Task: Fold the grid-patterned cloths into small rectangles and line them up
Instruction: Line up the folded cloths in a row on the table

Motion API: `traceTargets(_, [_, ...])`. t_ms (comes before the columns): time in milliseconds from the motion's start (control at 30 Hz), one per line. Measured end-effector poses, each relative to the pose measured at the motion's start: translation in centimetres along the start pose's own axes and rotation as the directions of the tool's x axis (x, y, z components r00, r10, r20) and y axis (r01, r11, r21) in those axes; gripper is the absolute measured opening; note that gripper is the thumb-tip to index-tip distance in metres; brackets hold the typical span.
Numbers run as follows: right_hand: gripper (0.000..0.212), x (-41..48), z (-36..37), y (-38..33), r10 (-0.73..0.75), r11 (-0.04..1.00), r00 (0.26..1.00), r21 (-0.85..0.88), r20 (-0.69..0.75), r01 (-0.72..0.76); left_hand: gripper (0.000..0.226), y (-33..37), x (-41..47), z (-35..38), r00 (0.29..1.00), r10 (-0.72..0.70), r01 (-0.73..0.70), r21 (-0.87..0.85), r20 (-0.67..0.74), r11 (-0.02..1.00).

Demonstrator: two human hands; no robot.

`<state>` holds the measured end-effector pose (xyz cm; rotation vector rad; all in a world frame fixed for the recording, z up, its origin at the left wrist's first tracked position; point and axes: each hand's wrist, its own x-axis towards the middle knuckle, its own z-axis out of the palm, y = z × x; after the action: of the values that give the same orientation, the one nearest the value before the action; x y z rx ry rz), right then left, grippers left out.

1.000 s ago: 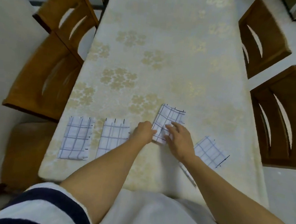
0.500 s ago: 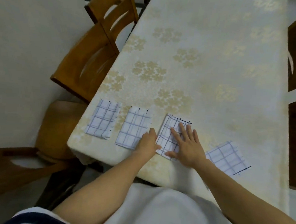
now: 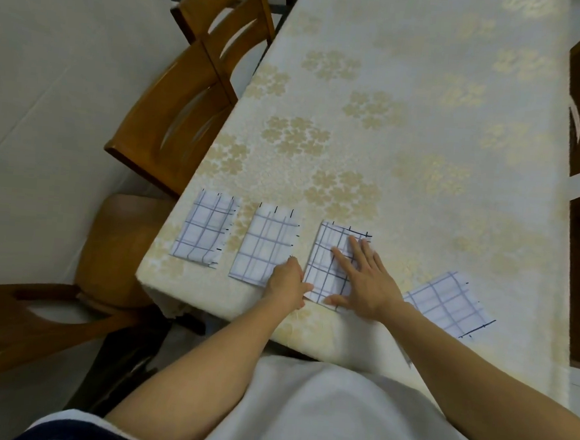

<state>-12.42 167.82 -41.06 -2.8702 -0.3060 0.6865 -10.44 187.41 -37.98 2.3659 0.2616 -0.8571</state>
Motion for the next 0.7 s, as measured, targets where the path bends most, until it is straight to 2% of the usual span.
traceTargets(267, [0.111,0.7,-0.2,-0.7,-0.017,1.0,1.0,-0.002,-0.003,0.017,0.021,0.2,-0.5,-0.8,0.997,0.072,-0.068,0.146,-0.025,0.987])
traceTargets(400, [0.11,0.3,0.0,-0.2,-0.004,0.999,1.0,-0.044,0.002,0.004,0.02,0.6,-0.8,-1.0,0.991,0.131,-0.122,0.301,-0.009,0.946])
traceTargets(500, [0.113,0.4,0.2,0.2,-0.013,0.998,1.0,-0.056,-0.005,0.012,0.02,0.5,-1.0,-1.1,0.983,0.182,-0.173,0.357,0.007,0.918])
traceTargets(600, [0.115,0.5,0.1,0.3,-0.026,0.998,1.0,-0.06,-0.001,0.026,0.022,0.5,-1.1,-1.4,0.973,0.226,-0.219,0.443,0.038,0.869])
traceTargets(700, [0.117,0.6,0.0,0.5,-0.047,0.995,0.999,-0.083,-0.003,0.047,0.034,1.1,-0.8,-1.8,0.938,0.344,-0.303,0.586,0.043,0.752])
